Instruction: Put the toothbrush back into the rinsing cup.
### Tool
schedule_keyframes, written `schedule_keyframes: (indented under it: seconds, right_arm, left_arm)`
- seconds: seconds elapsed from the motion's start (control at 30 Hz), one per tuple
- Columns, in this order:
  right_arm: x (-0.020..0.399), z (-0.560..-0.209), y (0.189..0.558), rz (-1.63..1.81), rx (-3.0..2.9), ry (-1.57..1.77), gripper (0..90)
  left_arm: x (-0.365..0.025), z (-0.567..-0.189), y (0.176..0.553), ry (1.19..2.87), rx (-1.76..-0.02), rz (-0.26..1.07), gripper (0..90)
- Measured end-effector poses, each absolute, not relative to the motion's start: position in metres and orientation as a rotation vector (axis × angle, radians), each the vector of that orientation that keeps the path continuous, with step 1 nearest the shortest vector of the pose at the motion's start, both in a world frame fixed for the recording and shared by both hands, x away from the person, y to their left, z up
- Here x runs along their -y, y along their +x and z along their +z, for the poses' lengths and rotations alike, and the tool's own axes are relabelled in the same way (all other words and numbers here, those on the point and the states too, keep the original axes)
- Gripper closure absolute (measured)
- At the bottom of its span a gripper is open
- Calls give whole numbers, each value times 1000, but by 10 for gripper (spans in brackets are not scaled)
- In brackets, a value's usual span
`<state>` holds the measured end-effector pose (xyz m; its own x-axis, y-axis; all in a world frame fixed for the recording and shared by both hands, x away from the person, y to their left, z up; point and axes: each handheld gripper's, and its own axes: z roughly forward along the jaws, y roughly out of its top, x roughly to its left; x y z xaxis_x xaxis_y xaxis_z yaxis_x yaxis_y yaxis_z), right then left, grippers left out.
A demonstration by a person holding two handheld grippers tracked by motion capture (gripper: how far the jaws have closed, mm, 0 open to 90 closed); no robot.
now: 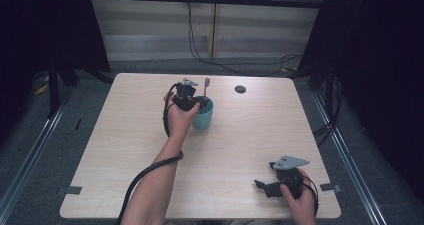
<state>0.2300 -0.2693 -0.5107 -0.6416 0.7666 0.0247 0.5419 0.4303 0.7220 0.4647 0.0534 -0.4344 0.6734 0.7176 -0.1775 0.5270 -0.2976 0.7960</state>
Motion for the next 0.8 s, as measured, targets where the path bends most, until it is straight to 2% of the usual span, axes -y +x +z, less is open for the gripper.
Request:
schedule_keyframes:
  seconds: [0.8]
  right_arm:
    - [269, -511, 230, 1033, -2380, 1128, 118]
  left_arm:
    - [-64, -412, 455, 1970, -949, 274, 680]
